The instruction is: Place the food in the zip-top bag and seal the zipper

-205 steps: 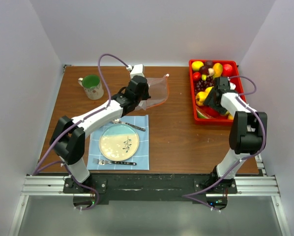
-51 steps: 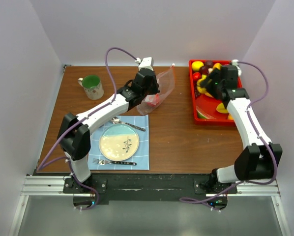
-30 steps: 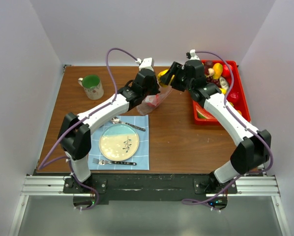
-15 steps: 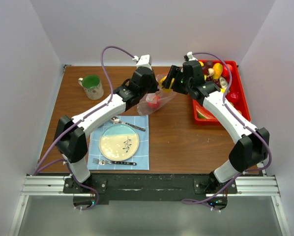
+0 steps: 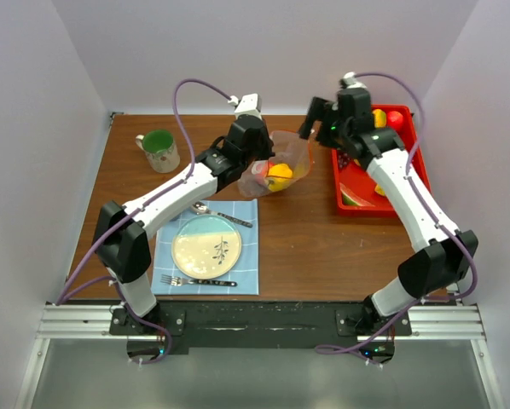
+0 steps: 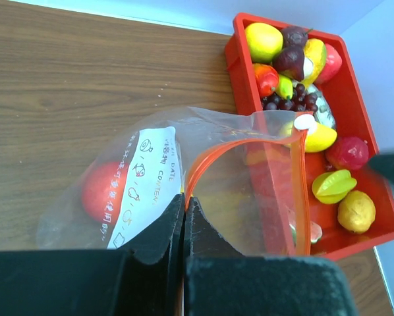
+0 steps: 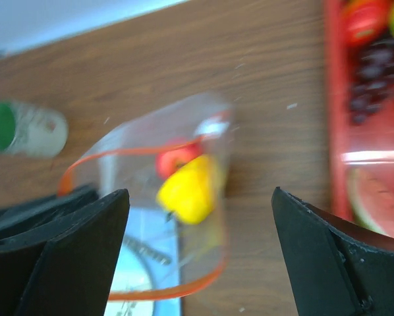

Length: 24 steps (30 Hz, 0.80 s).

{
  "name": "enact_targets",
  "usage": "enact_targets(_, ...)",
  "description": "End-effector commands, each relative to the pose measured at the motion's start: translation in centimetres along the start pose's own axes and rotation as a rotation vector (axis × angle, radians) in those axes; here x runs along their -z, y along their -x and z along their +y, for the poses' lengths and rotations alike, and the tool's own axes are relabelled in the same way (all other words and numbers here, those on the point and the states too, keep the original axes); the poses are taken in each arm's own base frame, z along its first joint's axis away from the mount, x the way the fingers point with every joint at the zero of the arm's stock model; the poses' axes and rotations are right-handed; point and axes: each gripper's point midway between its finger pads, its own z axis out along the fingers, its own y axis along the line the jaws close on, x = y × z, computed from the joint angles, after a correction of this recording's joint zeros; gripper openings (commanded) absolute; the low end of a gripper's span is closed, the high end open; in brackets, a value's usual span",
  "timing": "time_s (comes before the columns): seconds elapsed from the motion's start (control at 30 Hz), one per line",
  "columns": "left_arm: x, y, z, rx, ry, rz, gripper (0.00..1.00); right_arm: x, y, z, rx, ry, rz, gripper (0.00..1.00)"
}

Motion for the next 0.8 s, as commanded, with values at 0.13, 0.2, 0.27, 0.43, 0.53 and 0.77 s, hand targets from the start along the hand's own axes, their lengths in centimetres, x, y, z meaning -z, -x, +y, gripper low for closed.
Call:
enact_targets(0.13,0.5,5.7,-0.8,0.024,-0.016,-0.132,0.00,-3.9,3.7,-13.7,-0.174,-0.272,-0.032,0.92)
enact_targets(0.2,0.5,6.3,-1.0,0.022,-0.024,-0.145,0.00,-6.3,3.0,-16.5,-0.231,-0.327,-0.016,0.91)
enact_targets(0.27,0.4,6.7,-1.1,0.011,-0.026,-0.151,0.00,-7.6,2.5,-17.7,-0.292,-0.375,-0.023,0.91)
enact_targets(0.43,0.4,7.2,-0.5,0.003,-0.020,-0.170,0.00,-10.1,1.6,-23.7,-0.551,-0.495,-0.049,0.91)
enact_targets(0.53,0.4,7.1,-0.2,0.004,-0.024,-0.173,0.00,-10.5,1.5,-25.3,-0.662,-0.568,-0.076,0.92)
enact_targets(0.77,0.4,7.4,0.5,0.016,-0.037,-0.174,0.00,-11.9,0.0,-28.5,-0.900,-0.696,-0.137,0.94)
